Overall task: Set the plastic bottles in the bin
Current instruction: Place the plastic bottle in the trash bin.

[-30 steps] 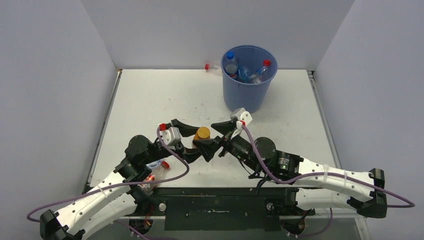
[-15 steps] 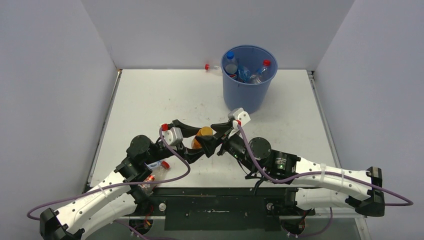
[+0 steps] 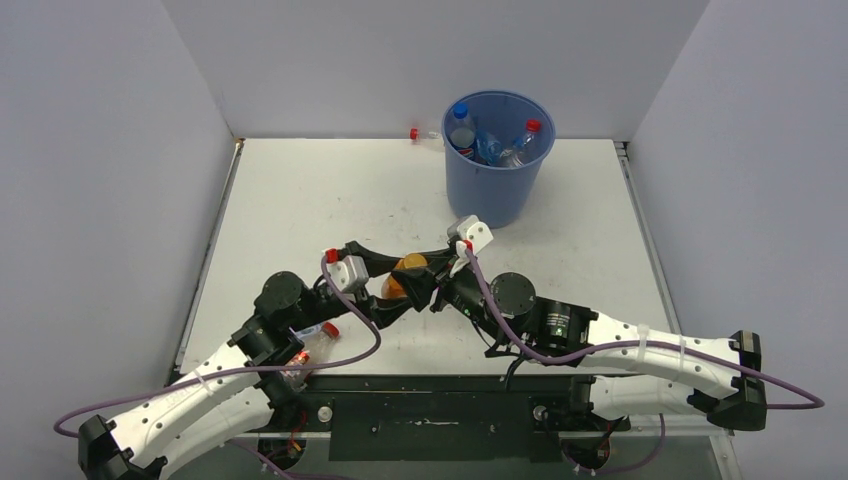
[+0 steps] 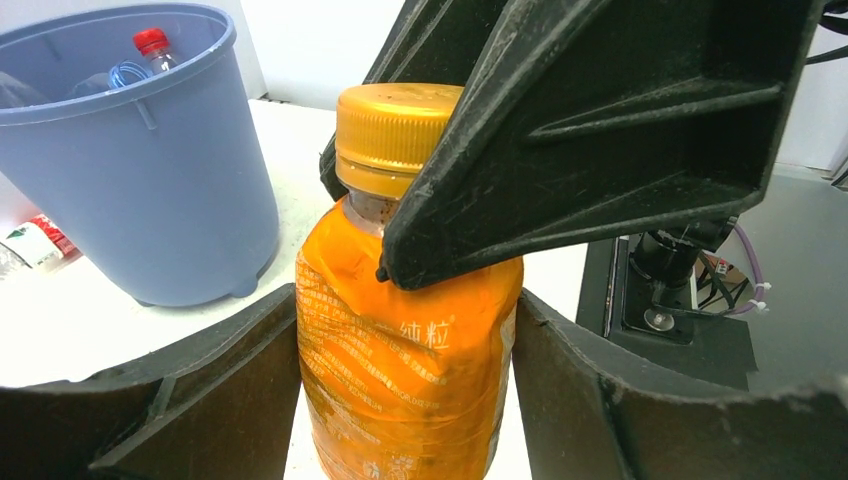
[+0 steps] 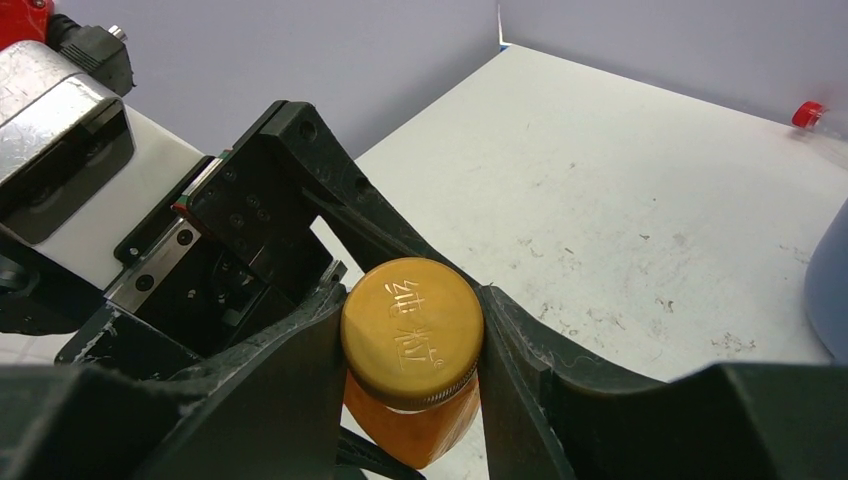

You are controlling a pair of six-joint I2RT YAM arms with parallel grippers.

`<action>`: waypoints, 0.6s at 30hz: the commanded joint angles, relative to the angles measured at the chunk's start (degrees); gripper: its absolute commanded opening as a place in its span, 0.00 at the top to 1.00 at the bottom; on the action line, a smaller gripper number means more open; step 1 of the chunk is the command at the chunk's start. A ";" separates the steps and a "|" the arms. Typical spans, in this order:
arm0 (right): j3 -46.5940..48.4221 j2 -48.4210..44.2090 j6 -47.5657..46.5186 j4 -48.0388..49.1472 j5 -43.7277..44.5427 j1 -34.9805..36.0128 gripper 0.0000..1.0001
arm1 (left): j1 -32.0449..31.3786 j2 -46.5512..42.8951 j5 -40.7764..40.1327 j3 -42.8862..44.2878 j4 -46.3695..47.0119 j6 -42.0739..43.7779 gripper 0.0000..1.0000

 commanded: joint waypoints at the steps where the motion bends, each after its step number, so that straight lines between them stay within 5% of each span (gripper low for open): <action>1: 2.66 -0.24 -0.58 -1.54 3.36 -0.44 0.95 | -1.25 -1.87 -0.49 1.26 2.17 2.04 0.51; 4: 3.64 -0.60 -1.07 -3.12 4.29 -0.43 0.95 | -1.91 -2.14 -3.02 1.15 1.85 2.16 0.18; 7: 6.27 -0.99 -2.96 -6.23 6.48 -0.62 0.95 | -2.68 -2.75 -6.20 0.77 1.85 3.87 0.03; 13: 19.75 0.61 -9.92 -13.73 13.87 -4.31 0.95 | -3.48 -5.07 -9.47 -1.59 5.05 4.32 0.04; 18: 30.66 3.89 -11.34 -12.37 10.47 -22.25 0.95 | -3.71 -6.64 -15.27 -3.18 7.71 4.33 0.04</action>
